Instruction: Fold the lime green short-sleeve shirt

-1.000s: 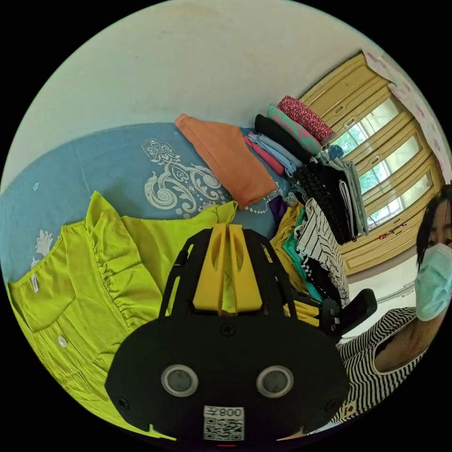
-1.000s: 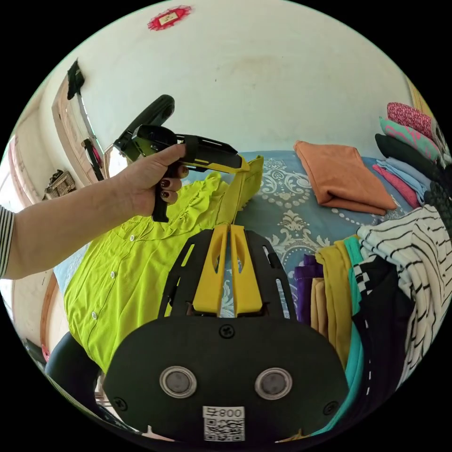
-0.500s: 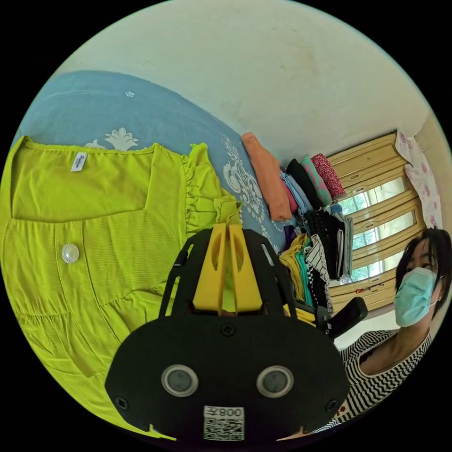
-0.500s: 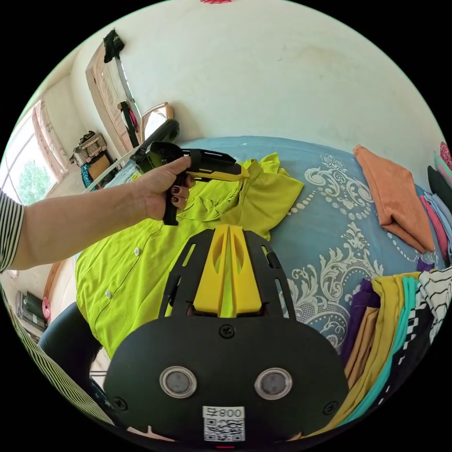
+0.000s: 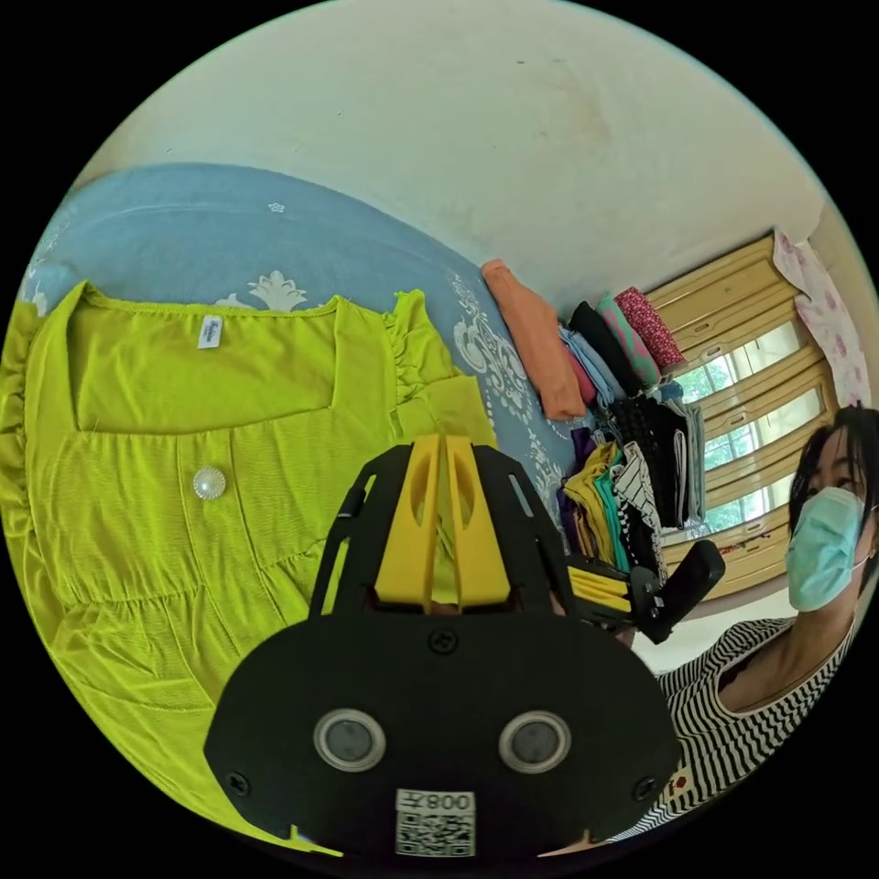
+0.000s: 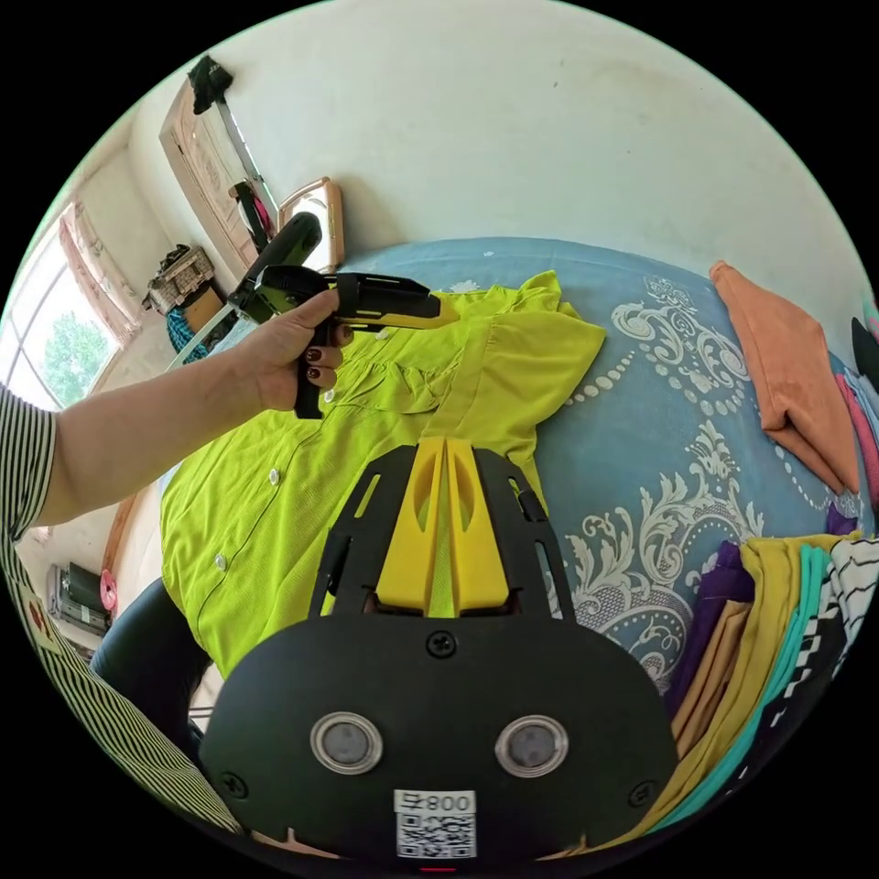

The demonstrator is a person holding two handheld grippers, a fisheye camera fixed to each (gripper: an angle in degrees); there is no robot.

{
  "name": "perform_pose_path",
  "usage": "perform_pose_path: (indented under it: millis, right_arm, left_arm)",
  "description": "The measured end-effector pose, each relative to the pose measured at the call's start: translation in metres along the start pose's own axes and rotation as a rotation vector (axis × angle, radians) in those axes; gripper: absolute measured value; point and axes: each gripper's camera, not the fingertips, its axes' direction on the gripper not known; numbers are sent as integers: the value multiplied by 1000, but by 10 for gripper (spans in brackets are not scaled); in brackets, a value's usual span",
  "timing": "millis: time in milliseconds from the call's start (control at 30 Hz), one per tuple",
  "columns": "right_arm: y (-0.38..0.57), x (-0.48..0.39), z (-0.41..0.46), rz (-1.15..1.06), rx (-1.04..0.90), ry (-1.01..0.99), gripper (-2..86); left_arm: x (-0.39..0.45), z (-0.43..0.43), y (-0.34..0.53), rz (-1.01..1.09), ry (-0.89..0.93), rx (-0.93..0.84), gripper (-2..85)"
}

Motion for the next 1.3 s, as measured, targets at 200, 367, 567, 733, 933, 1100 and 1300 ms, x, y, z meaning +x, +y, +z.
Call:
perform_pose_path:
  millis: [200, 367, 567, 733, 933, 1100, 1300]
  right_arm:
    - [-12, 16, -9, 59, 44, 102, 1]
    - [-24, 33, 14, 117, -114, 145, 0]
    - [-31, 56, -5, 193, -82, 102, 1]
    - [-41, 60, -17, 210, -81, 95, 1]
    - [-56, 66, -32, 221, -79, 70, 0]
    - [-72, 66, -53, 241, -58, 11, 1]
    - [-97, 56, -64, 233, -101, 45, 1]
  left_arm:
    - [14, 48, -30, 133, -31, -85, 3]
    - [5, 88, -43, 174, -199, -183, 2]
    - [-15, 102, -35, 166, -164, -186, 2]
    - [-18, 121, -20, 249, -168, -217, 2]
    - [-37, 129, 7, 273, -159, -210, 1]
    - [-54, 123, 67, 324, -112, -222, 2]
    - [-91, 139, 117, 316, -146, -253, 2]
